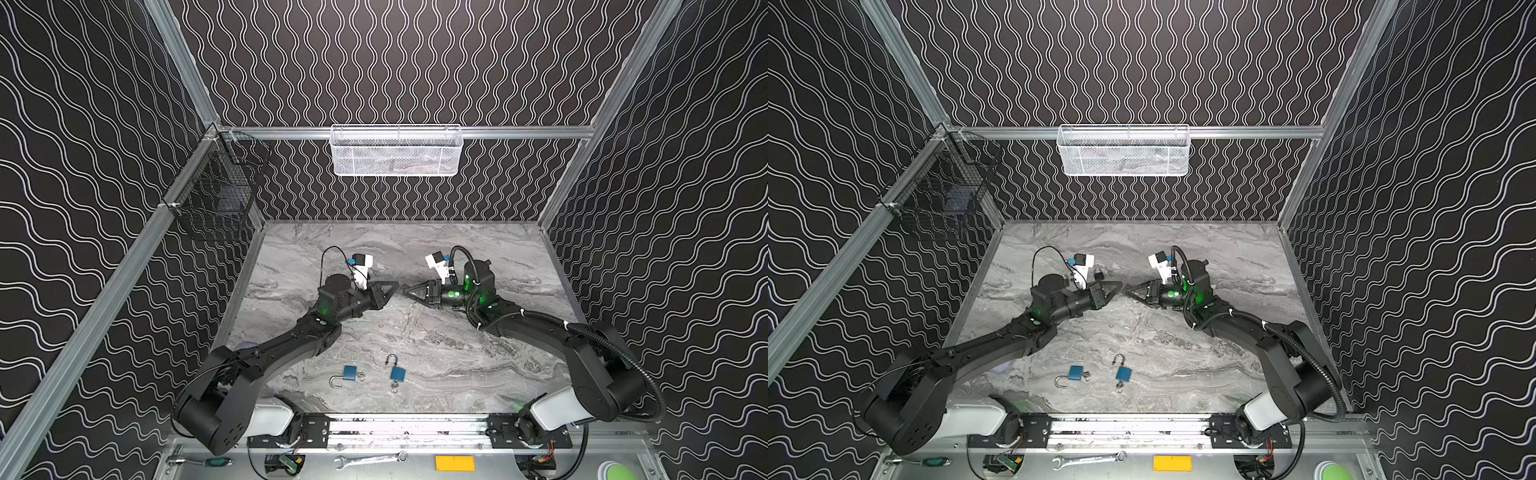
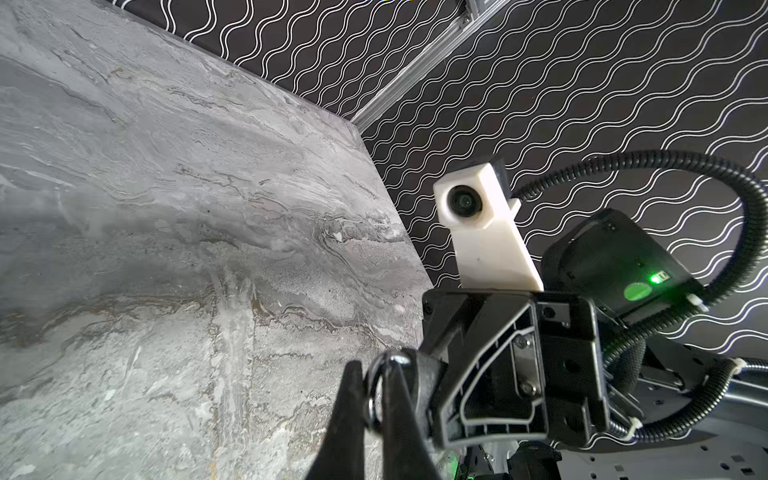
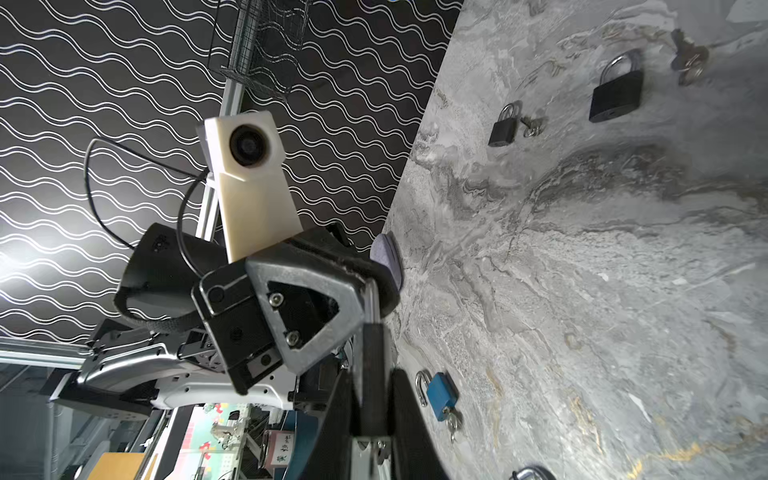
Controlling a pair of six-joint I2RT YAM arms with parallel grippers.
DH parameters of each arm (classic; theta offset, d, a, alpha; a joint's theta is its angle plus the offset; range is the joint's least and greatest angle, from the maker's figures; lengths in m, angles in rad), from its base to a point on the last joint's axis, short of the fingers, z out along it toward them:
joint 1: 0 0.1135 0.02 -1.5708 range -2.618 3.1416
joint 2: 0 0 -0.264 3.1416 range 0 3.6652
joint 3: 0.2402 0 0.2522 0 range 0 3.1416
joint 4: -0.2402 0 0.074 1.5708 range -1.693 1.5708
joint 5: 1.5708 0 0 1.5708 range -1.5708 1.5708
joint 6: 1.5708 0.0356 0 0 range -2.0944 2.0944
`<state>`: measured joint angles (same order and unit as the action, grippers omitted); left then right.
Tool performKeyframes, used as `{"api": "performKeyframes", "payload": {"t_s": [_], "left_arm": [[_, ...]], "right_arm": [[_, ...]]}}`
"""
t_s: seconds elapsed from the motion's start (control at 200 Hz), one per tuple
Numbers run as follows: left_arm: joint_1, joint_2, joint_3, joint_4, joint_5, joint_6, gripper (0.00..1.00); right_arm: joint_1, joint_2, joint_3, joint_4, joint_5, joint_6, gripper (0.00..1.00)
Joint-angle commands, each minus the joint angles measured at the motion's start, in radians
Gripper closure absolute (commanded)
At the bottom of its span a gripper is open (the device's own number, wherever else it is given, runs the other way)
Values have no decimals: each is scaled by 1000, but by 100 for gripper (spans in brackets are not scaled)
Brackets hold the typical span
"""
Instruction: Lock with the key
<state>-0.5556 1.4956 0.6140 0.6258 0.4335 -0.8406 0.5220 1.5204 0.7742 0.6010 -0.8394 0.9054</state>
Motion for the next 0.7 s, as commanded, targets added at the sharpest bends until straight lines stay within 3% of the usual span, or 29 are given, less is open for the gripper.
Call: {"api": "performKeyframes", "payload": {"t_s": [0.0,0.36,0.696], "left_arm": [[-27,4,-2,-77,200,5,100],[-19,0,45,-199,156,1,100],[66,60,69,-125,191,-85,100]], "right_arm": [[6,-14,37,175,33,-17,100],[6,-23,32,92,74,-83,100],[3,-64,-27,24,136,-134,68]]}}
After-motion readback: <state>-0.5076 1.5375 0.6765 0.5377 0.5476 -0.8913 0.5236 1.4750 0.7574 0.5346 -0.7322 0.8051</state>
